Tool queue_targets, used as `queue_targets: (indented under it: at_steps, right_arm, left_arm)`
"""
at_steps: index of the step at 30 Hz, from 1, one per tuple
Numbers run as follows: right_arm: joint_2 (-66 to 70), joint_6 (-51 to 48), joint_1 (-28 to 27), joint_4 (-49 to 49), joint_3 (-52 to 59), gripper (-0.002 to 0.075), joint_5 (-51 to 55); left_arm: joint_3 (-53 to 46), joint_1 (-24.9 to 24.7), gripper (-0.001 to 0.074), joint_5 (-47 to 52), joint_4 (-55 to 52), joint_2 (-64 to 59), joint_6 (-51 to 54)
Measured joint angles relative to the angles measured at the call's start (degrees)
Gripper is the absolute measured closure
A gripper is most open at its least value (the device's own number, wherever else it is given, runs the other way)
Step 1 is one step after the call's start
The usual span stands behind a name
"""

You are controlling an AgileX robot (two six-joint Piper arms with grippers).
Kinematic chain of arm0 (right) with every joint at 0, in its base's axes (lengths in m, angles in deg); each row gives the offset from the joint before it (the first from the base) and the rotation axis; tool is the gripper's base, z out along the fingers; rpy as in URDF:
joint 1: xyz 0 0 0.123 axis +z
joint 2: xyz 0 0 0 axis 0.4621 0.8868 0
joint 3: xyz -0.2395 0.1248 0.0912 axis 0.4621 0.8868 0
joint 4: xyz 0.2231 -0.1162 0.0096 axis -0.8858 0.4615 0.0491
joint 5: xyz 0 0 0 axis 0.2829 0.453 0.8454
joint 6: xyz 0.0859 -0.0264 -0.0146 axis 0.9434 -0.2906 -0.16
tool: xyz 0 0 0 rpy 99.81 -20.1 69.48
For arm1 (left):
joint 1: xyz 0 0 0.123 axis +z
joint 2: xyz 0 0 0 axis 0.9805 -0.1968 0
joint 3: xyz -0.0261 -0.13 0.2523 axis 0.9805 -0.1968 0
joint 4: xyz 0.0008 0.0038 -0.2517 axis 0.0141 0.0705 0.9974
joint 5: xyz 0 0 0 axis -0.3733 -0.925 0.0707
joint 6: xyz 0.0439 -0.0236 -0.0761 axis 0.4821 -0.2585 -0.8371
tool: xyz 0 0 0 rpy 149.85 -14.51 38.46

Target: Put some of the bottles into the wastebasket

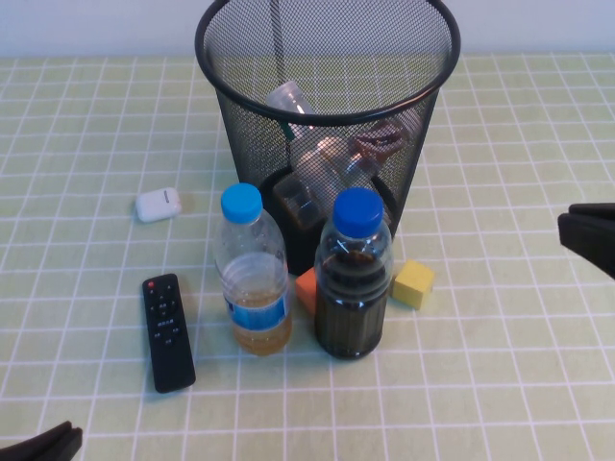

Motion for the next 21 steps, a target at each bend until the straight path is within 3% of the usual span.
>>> queue_targets:
  at_steps: [2, 7, 13, 17, 21]
  right_arm:
    - [-0.6, 0.0, -1.6, 2.1, 1.9, 0.0726, -3.2]
    - [-5.8, 0.0, -14.1, 2.3, 11.3, 0.0727, -7.9]
    - [-20.4, 0.0, -26.4, 0.2, 30.3, 0.0726, -25.3]
    - [-30.8, 0.0, -29.7, -0.5, 39.9, 0.0726, -32.6]
    - [-37.9, 0.0, -30.9, -0.7, 44.4, 0.0726, -33.2]
  left_arm:
    - [0.0, 0.0, 0.0739, 0.0, 0.0, 0.0, 0.0]
    - [0.0, 0.0, 0.0739, 0.0, 0.0, 0.0, 0.0]
    - [0.0, 0.0, 0.0739, 0.0, 0.0, 0.0, 0.0]
    - [0.0, 0.0, 0.0739, 0.0, 0.0, 0.0, 0.0]
    - [0.0, 0.0, 0.0739, 0.0, 0.0, 0.0, 0.0]
